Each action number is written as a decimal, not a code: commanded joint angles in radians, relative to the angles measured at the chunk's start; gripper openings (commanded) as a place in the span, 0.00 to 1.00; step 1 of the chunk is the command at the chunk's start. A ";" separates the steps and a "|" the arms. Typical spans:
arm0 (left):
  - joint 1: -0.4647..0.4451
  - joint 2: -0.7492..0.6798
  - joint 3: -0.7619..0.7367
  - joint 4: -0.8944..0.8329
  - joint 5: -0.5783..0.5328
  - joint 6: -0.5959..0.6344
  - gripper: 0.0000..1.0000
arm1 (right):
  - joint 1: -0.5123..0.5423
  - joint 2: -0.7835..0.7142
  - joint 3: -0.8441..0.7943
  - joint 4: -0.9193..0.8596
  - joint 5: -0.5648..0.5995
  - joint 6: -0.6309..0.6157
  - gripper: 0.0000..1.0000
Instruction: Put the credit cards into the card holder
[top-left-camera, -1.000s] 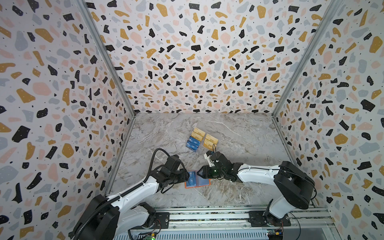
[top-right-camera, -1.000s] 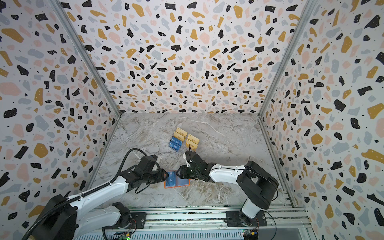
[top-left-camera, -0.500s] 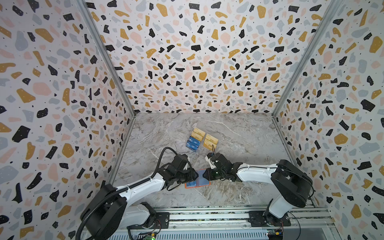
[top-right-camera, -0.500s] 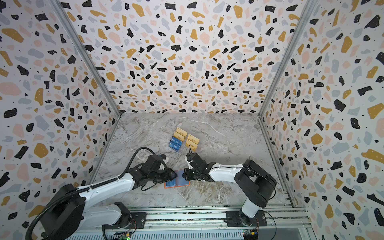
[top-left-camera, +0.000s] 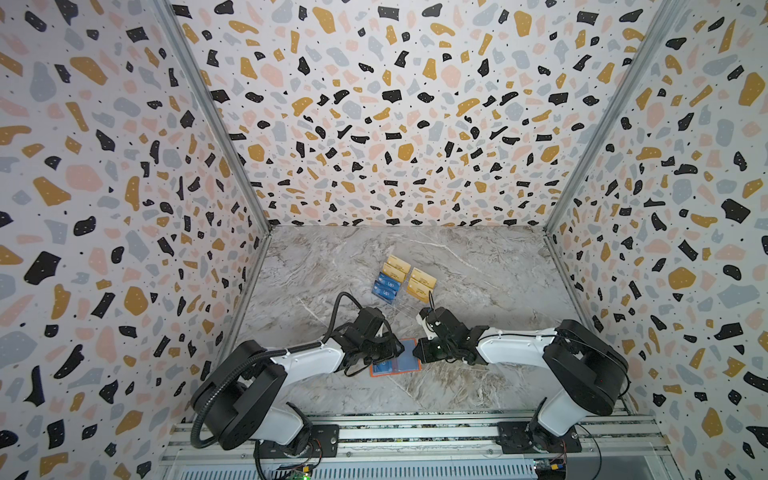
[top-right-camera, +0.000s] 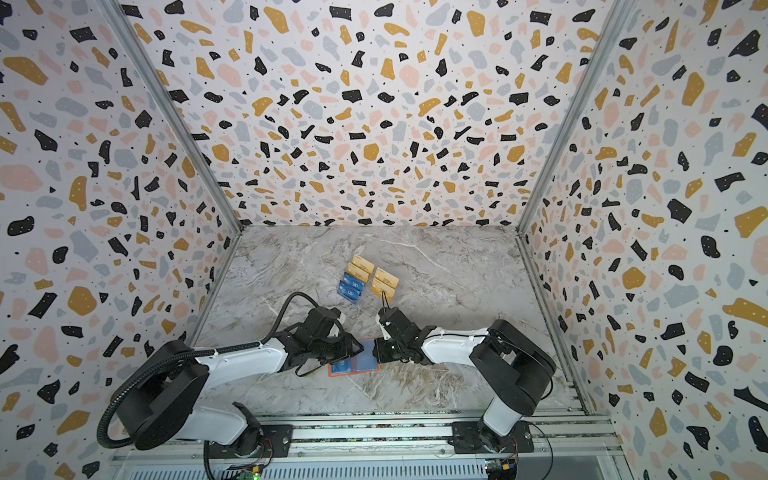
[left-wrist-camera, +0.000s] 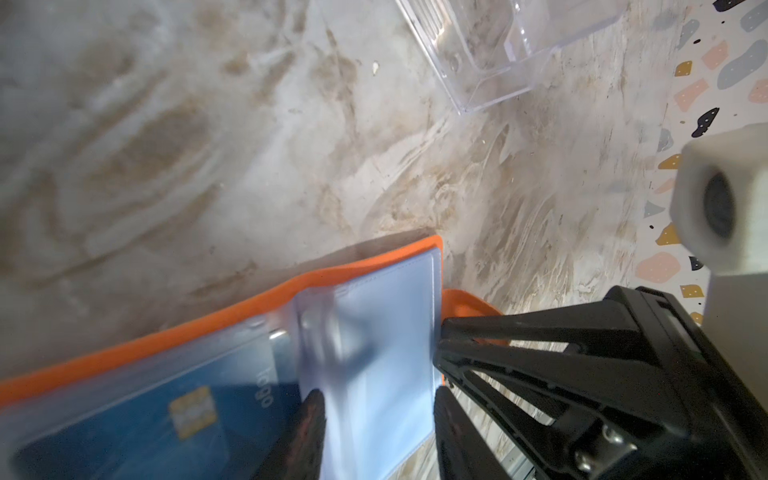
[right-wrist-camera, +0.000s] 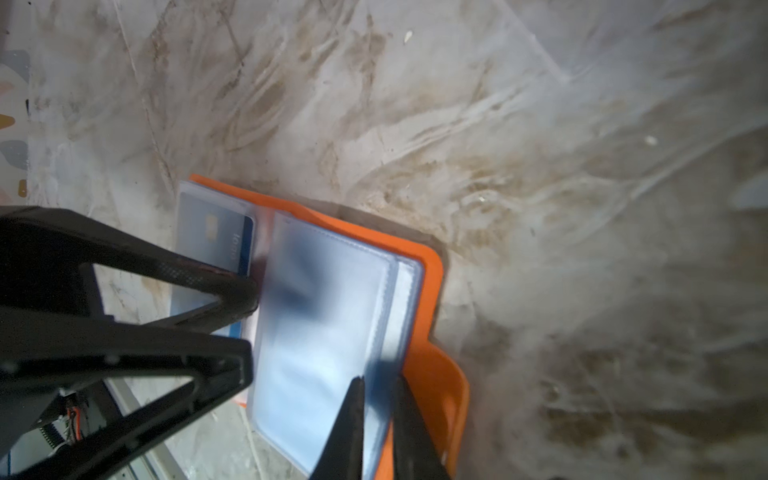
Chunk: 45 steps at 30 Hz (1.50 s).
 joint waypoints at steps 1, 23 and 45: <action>-0.001 0.013 -0.003 0.060 -0.003 -0.026 0.46 | -0.005 -0.005 -0.012 -0.007 -0.001 -0.014 0.15; -0.001 0.034 -0.136 0.356 0.103 -0.193 0.45 | -0.002 0.023 0.011 0.013 -0.024 -0.009 0.14; 0.001 -0.030 -0.105 0.123 0.005 -0.134 0.50 | 0.003 0.011 -0.009 0.035 -0.020 0.004 0.14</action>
